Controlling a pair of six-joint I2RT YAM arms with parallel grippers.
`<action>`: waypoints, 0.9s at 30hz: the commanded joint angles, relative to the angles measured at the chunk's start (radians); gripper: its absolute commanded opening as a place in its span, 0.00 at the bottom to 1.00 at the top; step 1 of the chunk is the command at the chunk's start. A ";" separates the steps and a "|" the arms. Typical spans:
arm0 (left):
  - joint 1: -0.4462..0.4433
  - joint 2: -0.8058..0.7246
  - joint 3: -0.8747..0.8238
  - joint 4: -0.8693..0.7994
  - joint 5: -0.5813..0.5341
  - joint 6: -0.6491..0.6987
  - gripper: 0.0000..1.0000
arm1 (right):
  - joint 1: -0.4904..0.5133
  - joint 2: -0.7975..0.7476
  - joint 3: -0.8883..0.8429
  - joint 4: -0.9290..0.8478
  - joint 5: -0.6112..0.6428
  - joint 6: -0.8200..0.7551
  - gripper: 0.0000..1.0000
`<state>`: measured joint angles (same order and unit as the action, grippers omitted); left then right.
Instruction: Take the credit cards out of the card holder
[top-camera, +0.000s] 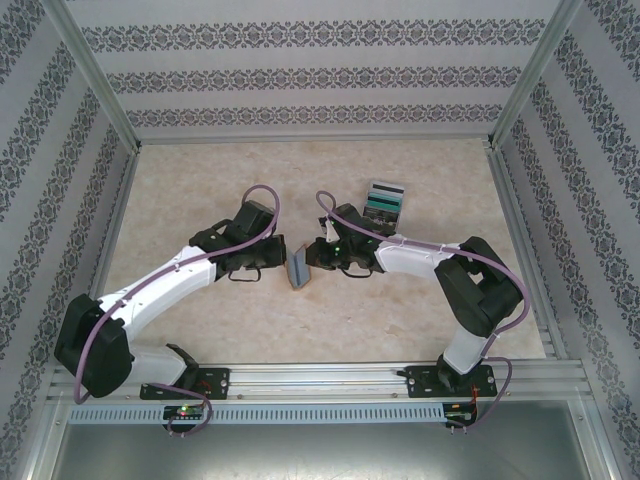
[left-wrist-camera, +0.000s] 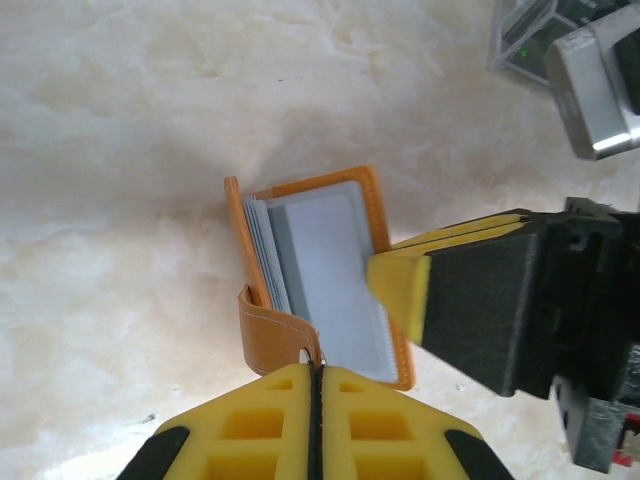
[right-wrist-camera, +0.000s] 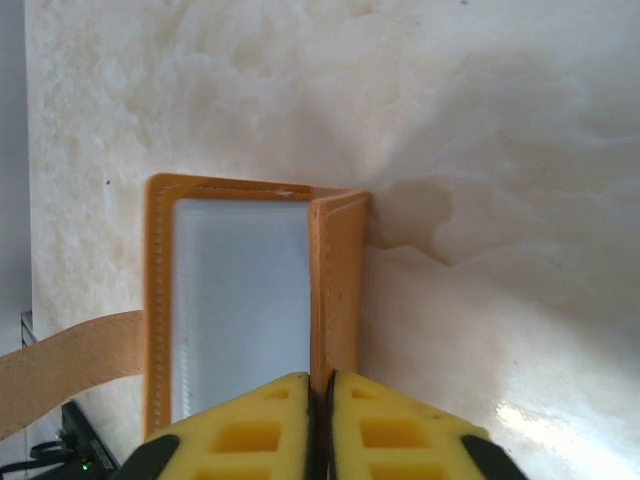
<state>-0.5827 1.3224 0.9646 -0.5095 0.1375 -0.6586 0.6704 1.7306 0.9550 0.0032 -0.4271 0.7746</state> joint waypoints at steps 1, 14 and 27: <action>0.010 -0.028 -0.033 -0.054 -0.060 0.035 0.00 | 0.004 -0.023 -0.010 -0.026 0.024 -0.026 0.00; 0.107 -0.065 -0.086 -0.063 -0.040 0.035 0.76 | 0.004 -0.066 -0.115 0.065 0.092 0.078 0.00; 0.101 -0.120 -0.081 0.005 0.074 -0.065 0.72 | 0.024 -0.101 -0.095 0.054 0.131 0.091 0.00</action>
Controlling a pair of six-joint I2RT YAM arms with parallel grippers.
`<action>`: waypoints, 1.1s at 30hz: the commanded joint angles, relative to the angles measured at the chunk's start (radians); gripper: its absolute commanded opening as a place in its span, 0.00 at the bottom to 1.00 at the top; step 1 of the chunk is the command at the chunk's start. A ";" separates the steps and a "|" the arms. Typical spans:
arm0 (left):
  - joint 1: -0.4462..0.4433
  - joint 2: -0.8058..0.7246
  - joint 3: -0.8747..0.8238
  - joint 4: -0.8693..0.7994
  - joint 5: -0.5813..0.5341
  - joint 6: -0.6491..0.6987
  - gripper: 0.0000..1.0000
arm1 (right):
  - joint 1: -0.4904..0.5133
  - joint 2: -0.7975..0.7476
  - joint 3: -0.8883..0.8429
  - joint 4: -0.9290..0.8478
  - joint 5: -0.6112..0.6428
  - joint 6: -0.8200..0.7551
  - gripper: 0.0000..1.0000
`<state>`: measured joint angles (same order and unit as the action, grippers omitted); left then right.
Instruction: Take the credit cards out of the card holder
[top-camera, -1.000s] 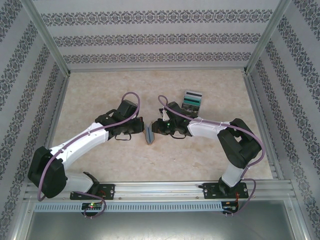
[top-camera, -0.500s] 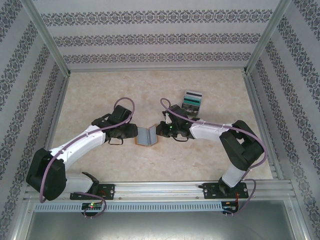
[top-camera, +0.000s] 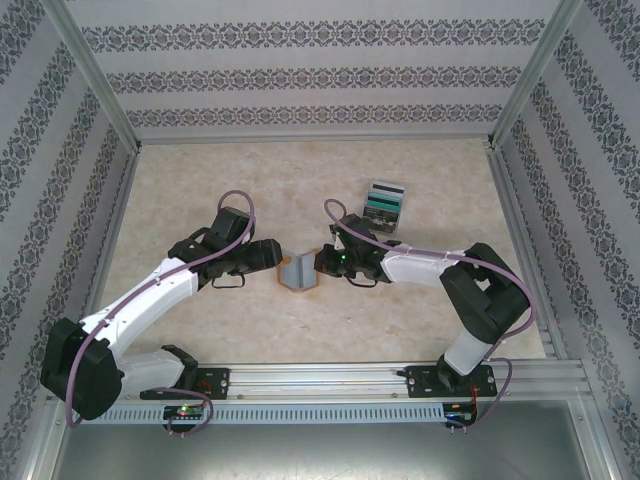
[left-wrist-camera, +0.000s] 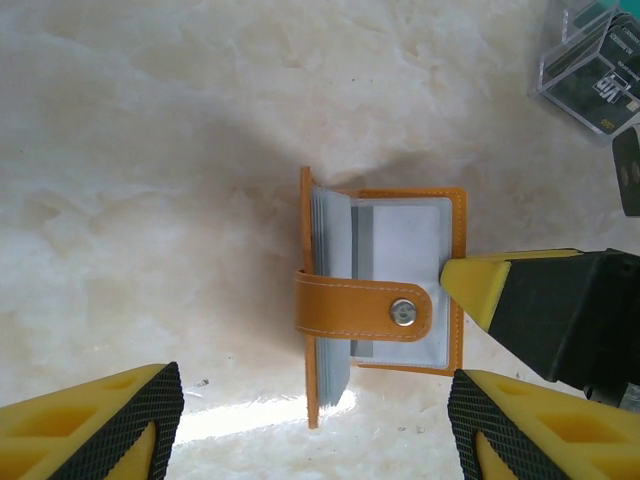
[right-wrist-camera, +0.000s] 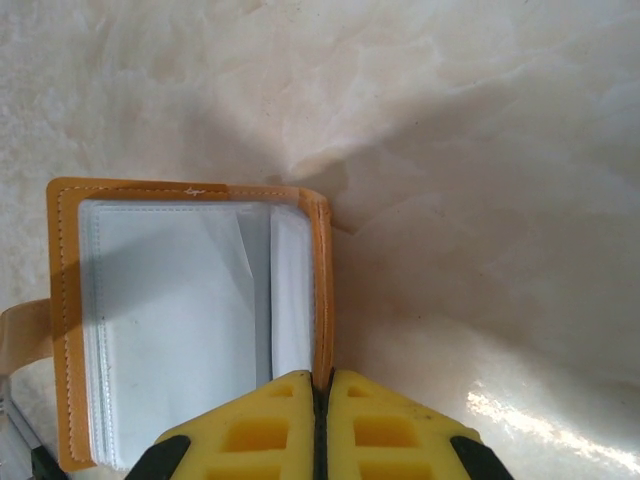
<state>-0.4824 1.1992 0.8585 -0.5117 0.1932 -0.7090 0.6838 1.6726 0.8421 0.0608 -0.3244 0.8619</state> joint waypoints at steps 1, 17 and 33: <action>0.002 0.003 0.028 0.008 0.021 -0.015 0.72 | 0.011 -0.052 0.022 -0.009 0.032 0.001 0.00; -0.008 0.065 -0.018 0.157 0.114 -0.065 0.60 | 0.051 -0.002 0.210 -0.226 0.076 -0.028 0.02; -0.027 0.244 -0.094 0.271 0.106 -0.080 0.42 | 0.041 0.008 0.173 -0.171 0.043 -0.040 0.29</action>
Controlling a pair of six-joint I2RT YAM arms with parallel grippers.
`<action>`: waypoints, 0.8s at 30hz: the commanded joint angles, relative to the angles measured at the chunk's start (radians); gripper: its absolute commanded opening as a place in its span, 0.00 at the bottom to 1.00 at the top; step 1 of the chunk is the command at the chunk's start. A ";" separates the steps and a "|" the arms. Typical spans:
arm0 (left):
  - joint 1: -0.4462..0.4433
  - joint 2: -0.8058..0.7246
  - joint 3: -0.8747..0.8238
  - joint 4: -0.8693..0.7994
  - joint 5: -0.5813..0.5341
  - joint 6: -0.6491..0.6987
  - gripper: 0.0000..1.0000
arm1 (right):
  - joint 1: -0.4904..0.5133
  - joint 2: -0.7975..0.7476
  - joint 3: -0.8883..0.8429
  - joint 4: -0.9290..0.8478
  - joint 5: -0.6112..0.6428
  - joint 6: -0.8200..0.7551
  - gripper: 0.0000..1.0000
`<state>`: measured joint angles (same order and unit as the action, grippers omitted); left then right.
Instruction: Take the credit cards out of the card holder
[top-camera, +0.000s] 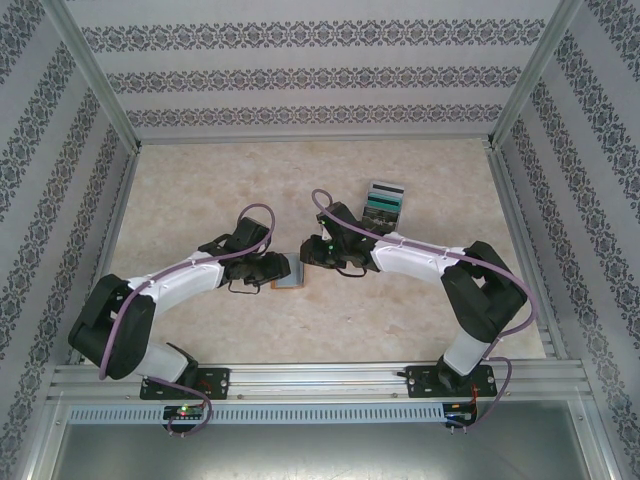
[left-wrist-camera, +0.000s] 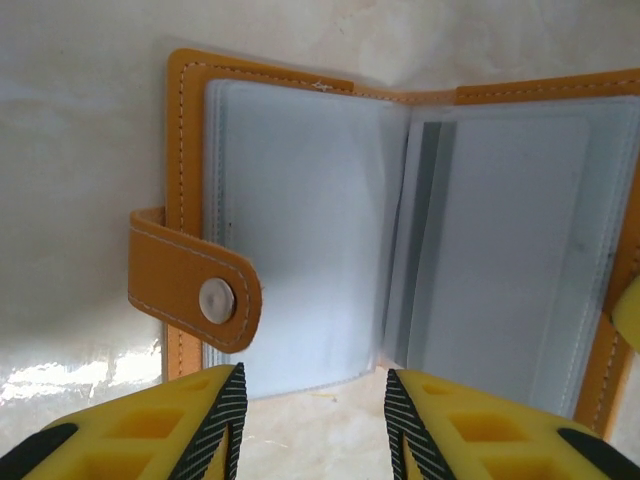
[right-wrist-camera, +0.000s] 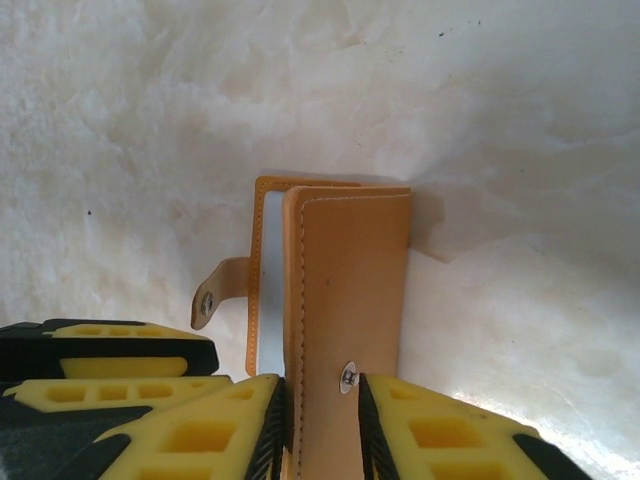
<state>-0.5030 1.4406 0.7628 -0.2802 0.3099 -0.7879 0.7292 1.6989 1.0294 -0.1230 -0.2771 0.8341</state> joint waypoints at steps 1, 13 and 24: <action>-0.007 0.001 0.003 0.037 -0.011 0.000 0.42 | -0.005 -0.025 -0.018 0.014 -0.003 -0.015 0.29; -0.006 -0.010 -0.001 0.003 -0.058 0.002 0.42 | -0.008 -0.044 -0.020 0.073 -0.054 -0.016 0.00; 0.017 -0.077 -0.011 -0.086 -0.151 0.011 0.42 | -0.004 -0.062 0.022 -0.069 0.033 -0.009 0.00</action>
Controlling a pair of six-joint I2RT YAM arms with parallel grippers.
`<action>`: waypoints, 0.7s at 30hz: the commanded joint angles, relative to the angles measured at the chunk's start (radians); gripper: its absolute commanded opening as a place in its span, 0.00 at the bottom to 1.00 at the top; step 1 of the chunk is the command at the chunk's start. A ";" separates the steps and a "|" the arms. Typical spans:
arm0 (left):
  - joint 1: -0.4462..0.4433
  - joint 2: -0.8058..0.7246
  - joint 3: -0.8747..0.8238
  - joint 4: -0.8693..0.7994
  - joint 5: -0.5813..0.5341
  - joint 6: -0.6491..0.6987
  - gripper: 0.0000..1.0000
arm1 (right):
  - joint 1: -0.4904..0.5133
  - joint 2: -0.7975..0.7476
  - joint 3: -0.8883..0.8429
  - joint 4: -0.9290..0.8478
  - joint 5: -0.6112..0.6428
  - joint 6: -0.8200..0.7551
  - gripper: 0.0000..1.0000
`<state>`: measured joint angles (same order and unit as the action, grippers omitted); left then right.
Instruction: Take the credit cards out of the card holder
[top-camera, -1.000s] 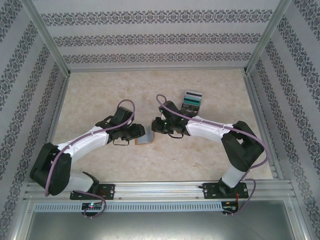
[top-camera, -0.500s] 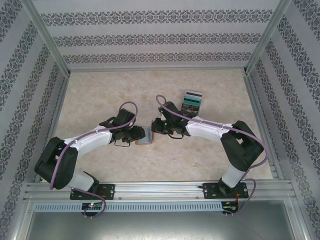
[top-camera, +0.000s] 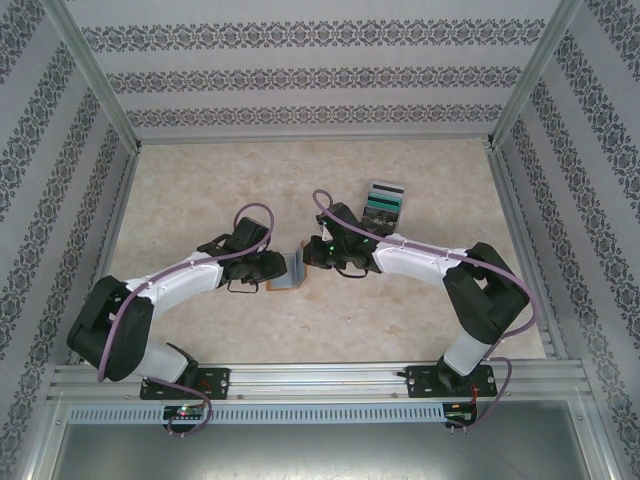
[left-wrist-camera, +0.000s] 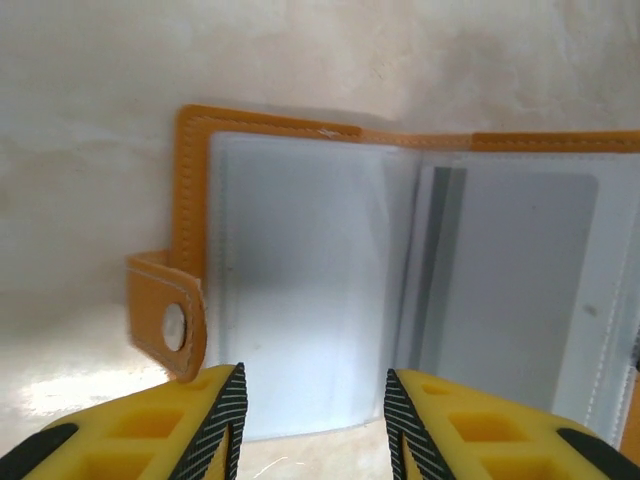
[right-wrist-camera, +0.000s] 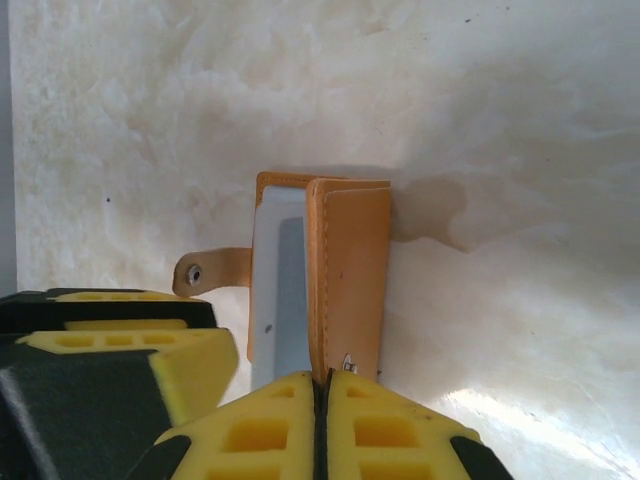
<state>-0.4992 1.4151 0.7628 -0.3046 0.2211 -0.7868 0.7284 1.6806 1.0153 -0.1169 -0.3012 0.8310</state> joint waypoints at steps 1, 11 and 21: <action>0.021 -0.063 -0.016 -0.067 -0.067 0.009 0.42 | -0.004 -0.043 0.044 -0.093 0.067 -0.010 0.00; 0.036 -0.127 -0.032 -0.093 -0.120 -0.047 0.42 | 0.008 -0.042 0.056 -0.104 0.078 -0.007 0.00; 0.027 -0.070 -0.016 0.074 0.094 -0.046 0.37 | -0.029 -0.033 -0.042 0.043 0.003 0.029 0.00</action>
<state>-0.4755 1.3293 0.7349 -0.3103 0.2405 -0.8211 0.7170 1.6573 1.0042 -0.1371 -0.2714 0.8398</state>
